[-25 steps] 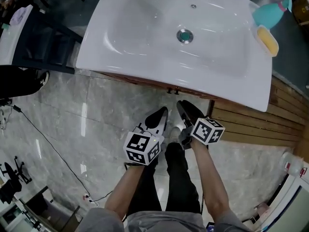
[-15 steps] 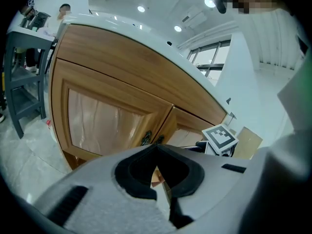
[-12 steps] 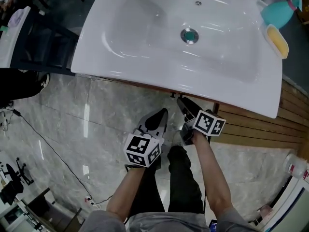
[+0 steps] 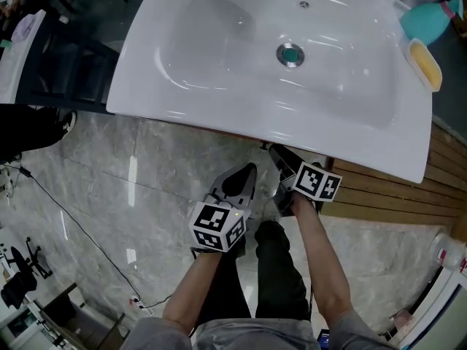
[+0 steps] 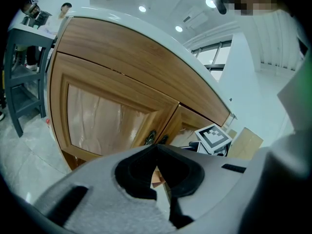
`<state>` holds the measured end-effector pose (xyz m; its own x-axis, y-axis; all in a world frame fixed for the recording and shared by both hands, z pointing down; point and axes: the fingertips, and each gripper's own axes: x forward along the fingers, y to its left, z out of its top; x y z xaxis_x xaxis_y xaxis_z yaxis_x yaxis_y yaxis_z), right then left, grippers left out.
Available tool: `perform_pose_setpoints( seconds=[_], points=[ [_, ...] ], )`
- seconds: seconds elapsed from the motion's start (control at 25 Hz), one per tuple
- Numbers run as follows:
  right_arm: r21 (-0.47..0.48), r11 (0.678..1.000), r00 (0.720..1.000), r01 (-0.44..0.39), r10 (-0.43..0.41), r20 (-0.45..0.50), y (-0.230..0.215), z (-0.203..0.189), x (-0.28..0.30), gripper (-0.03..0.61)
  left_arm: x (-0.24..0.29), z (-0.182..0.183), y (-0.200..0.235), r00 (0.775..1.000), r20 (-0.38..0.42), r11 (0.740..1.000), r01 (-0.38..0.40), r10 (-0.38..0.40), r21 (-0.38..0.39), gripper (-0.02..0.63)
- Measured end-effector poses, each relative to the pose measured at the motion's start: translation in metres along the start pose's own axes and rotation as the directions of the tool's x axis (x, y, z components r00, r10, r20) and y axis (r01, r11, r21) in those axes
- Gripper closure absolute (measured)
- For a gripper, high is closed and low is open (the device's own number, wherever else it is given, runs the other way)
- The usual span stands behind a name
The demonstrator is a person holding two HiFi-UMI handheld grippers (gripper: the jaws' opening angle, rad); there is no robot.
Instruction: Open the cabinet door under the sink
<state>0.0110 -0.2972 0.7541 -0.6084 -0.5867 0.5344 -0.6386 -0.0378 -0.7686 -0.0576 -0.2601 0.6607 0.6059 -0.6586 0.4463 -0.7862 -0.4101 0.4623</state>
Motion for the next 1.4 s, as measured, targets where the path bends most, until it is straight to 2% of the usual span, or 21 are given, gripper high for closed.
perform_pose_setpoints(
  seconds=[0.28, 0.56, 0.92, 1.4],
  points=[
    [-0.011, 1.000, 1.000, -0.004, 0.004, 0.004, 0.003, -0.001, 0.000, 0.491, -0.001, -0.004, -0.002, 1.000, -0.016, 1.000, -0.002, 0.002, -0.008, 0.609],
    [-0.039, 0.999, 1.000, -0.017, 0.018, 0.012, 0.003, 0.000, -0.001, 0.495, -0.009, -0.010, -0.001, 0.999, -0.016, 0.999, -0.041, 0.040, -0.032, 0.609],
    [-0.092, 0.994, 0.996, -0.055, 0.048, -0.080, 0.004, -0.020, -0.012, 0.497, -0.037, -0.031, -0.016, 0.992, -0.015, 0.986, -0.123, 0.122, -0.111, 0.609],
    [-0.159, 0.985, 0.988, -0.074, 0.051, -0.144, 0.001, -0.057, -0.038, 0.497, -0.071, -0.069, -0.036, 0.987, 0.012, 0.974, -0.157, 0.160, -0.162, 0.609]
  ],
)
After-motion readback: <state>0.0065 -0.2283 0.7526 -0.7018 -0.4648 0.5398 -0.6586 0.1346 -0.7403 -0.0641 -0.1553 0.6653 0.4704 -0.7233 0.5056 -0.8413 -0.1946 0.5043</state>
